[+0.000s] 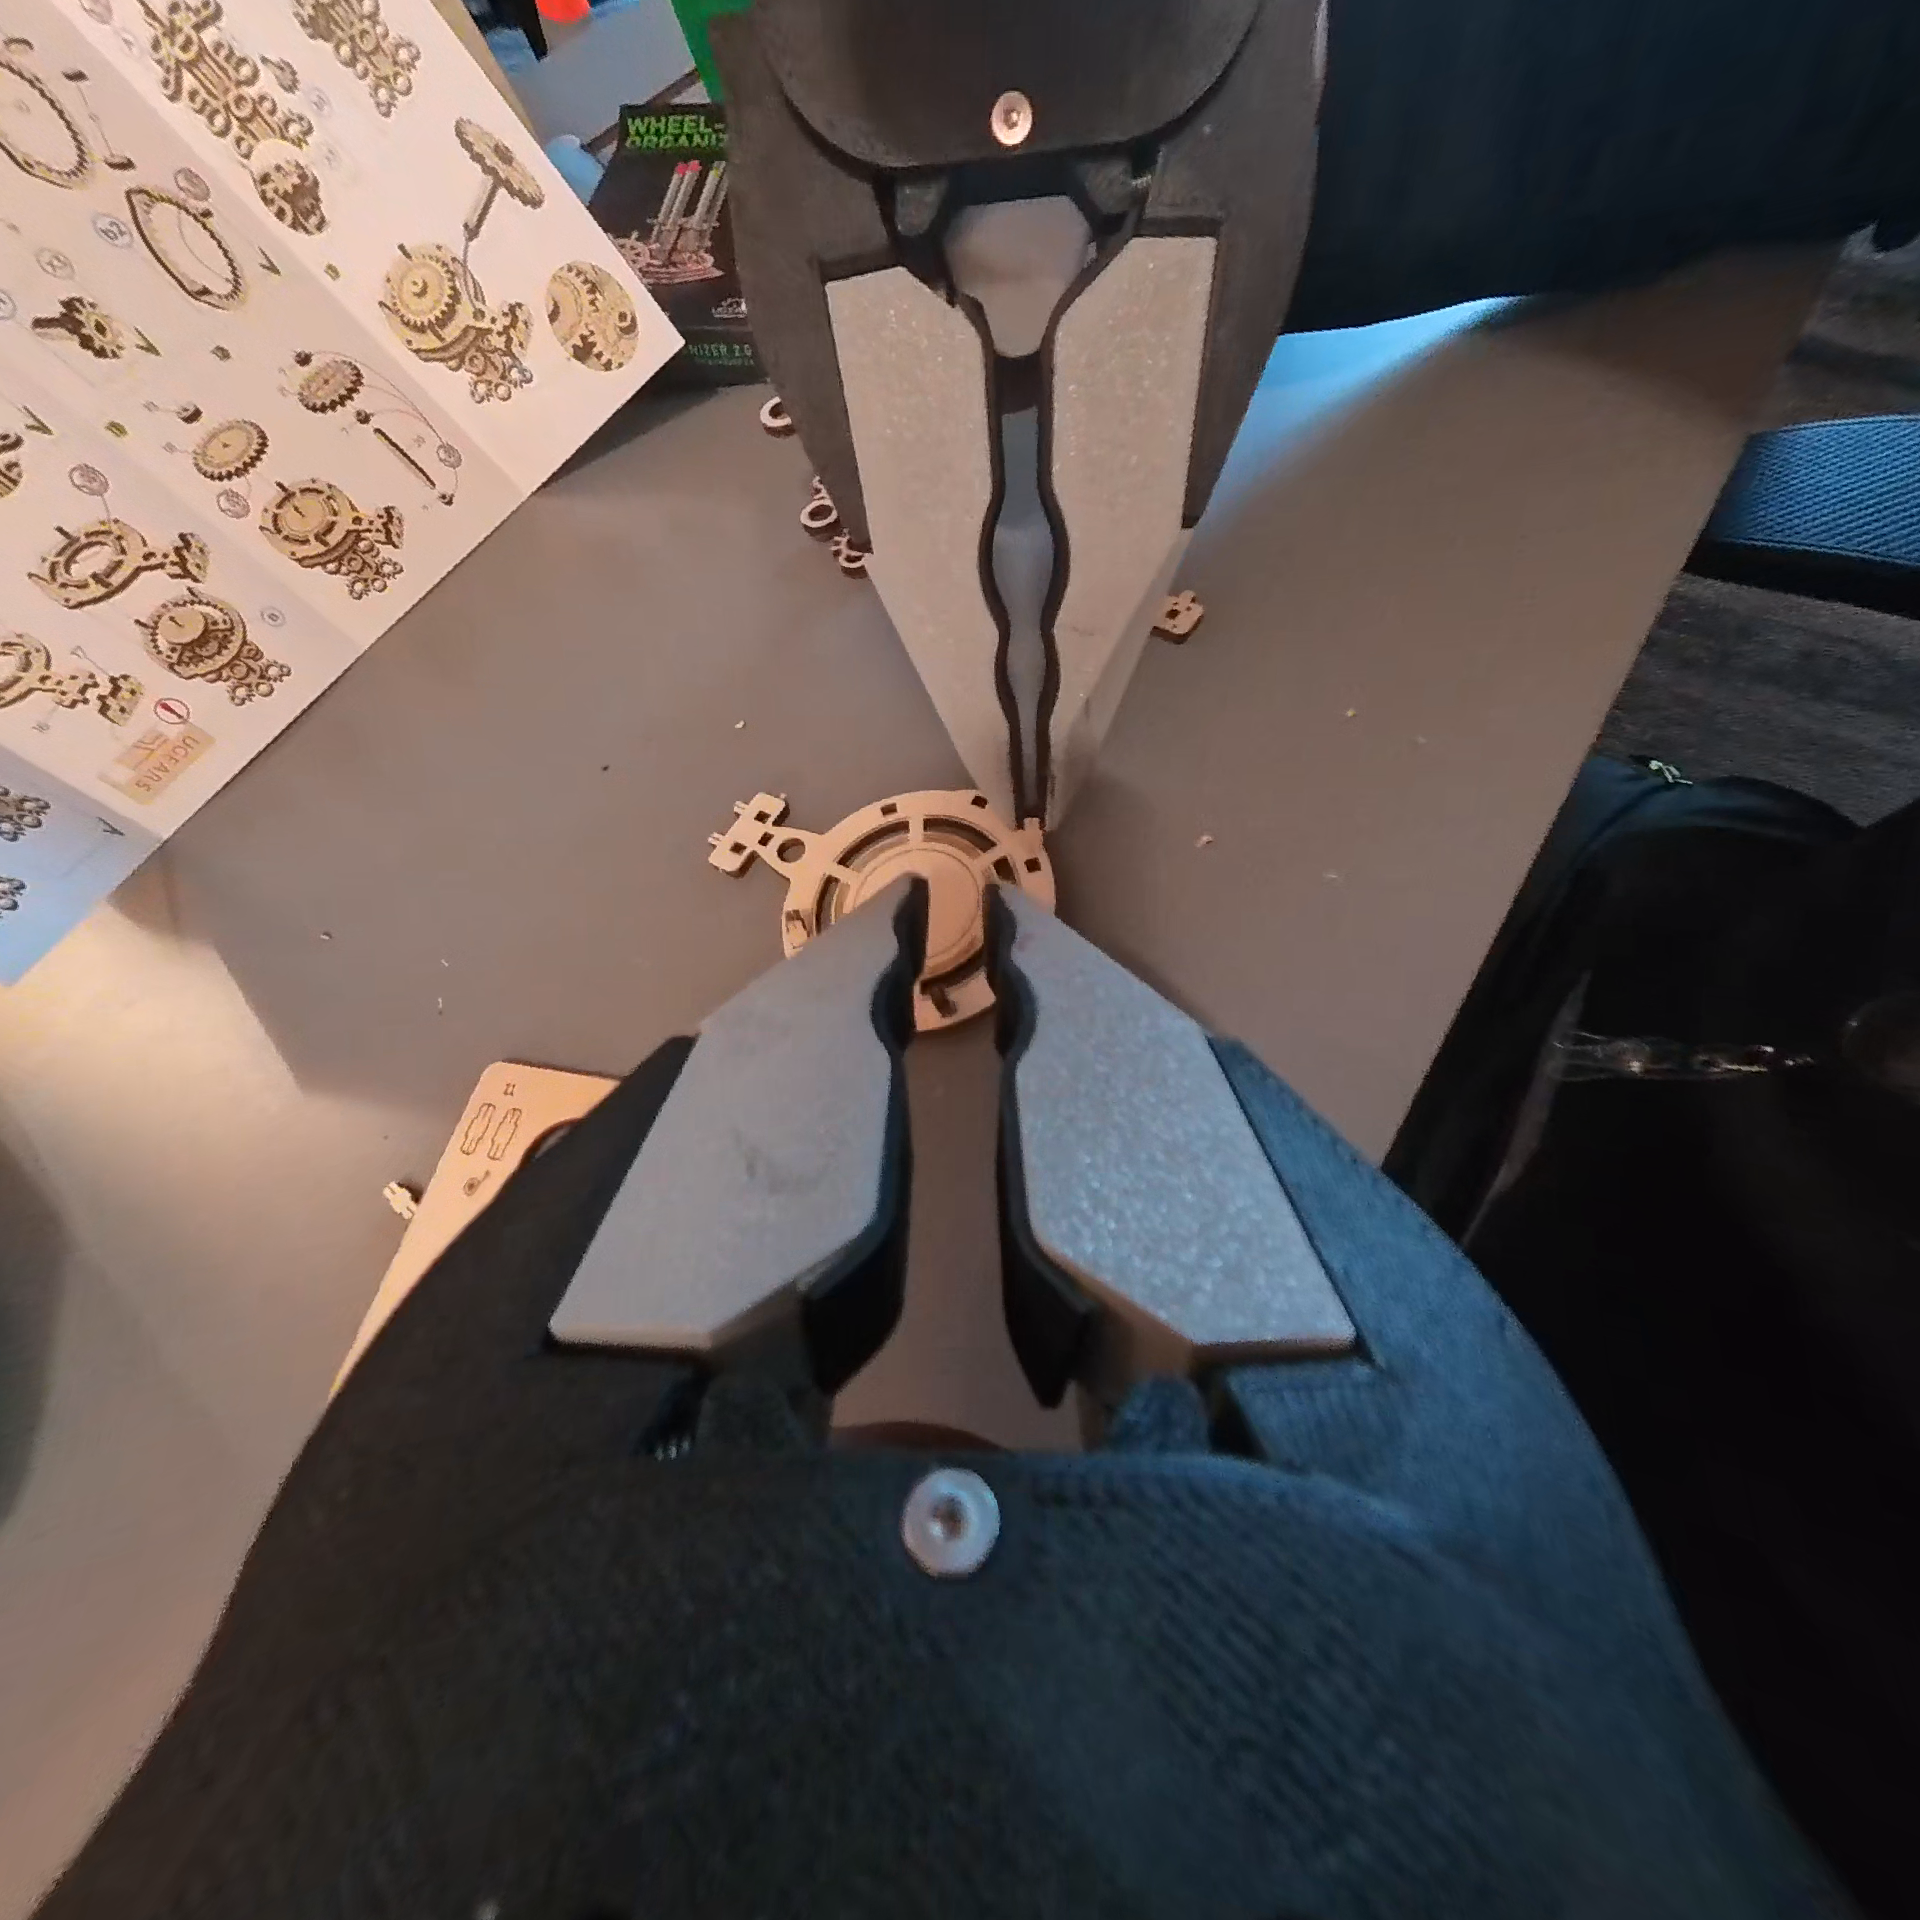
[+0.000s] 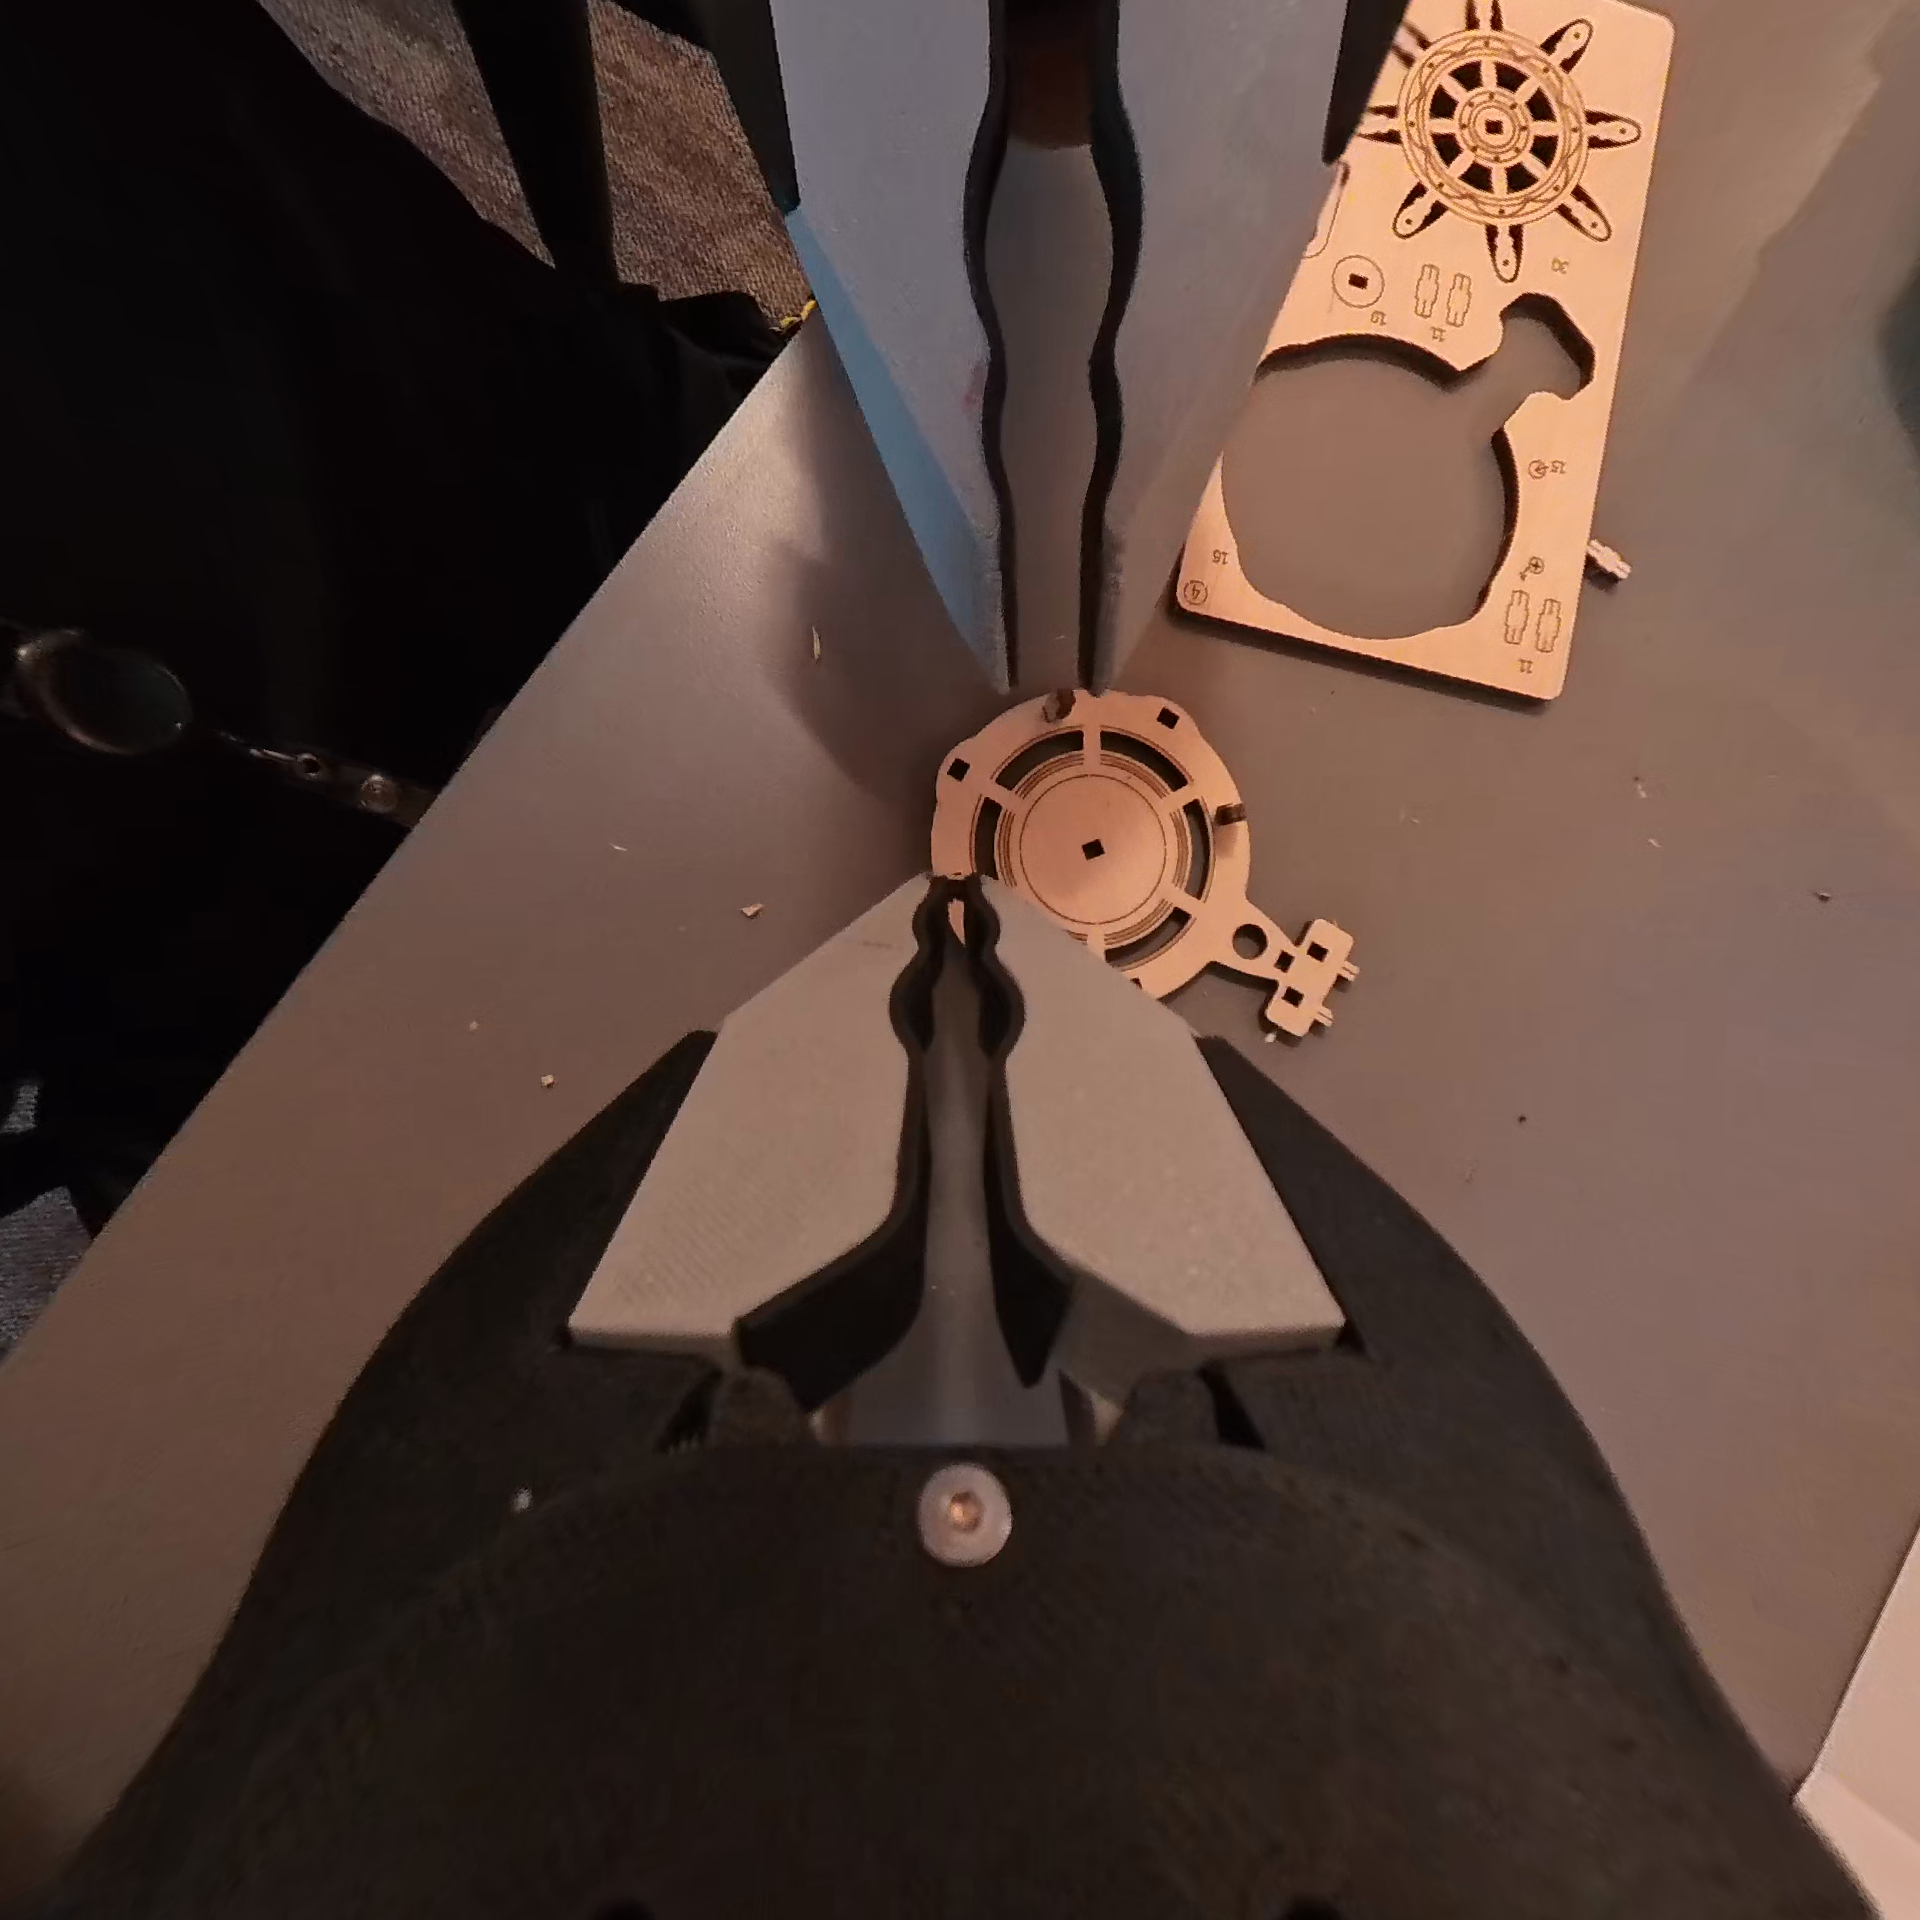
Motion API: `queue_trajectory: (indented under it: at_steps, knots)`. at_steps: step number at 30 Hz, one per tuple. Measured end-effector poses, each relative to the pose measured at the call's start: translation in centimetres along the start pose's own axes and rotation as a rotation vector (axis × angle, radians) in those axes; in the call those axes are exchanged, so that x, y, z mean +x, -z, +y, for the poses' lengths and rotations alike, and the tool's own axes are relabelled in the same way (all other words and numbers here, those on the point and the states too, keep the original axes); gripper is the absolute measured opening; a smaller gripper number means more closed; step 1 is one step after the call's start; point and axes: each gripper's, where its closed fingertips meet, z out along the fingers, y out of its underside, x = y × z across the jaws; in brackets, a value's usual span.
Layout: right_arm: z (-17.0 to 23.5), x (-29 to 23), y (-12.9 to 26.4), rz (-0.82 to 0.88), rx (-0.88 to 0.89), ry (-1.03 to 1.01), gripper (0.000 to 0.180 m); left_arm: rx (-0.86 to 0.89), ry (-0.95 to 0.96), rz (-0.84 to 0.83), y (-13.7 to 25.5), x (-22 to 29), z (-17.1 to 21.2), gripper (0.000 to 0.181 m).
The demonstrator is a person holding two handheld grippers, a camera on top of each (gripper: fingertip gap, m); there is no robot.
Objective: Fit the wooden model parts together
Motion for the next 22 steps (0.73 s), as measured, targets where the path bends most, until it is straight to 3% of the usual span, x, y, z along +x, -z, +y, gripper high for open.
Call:
queue_trajectory:
  at_steps: [1, 9, 12, 22]
  knots:
    - [0.0, 0.0, 0.0, 0.002, 0.004, 0.006, 0.000, -0.005, -0.002, -0.002, 0.0, 0.0, 0.2, 0.007]
    - [-0.8, -1.0, 1.3, 0.062, 0.147, 0.145, 0.000, 0.025, -0.085, 0.053, 1.3, -1.8, 0.5, 0.011]
    - [-0.8, -0.7, 1.3, 0.086, 0.144, 0.154, 0.000, 0.018, -0.132, -0.004, 1.3, -3.2, 1.6, 0.009]
    - [-0.7, -0.5, 0.3, 0.059, 0.076, 0.131, 0.000, -0.109, -0.267, 0.116, 0.5, -2.1, 4.2, 0.013]
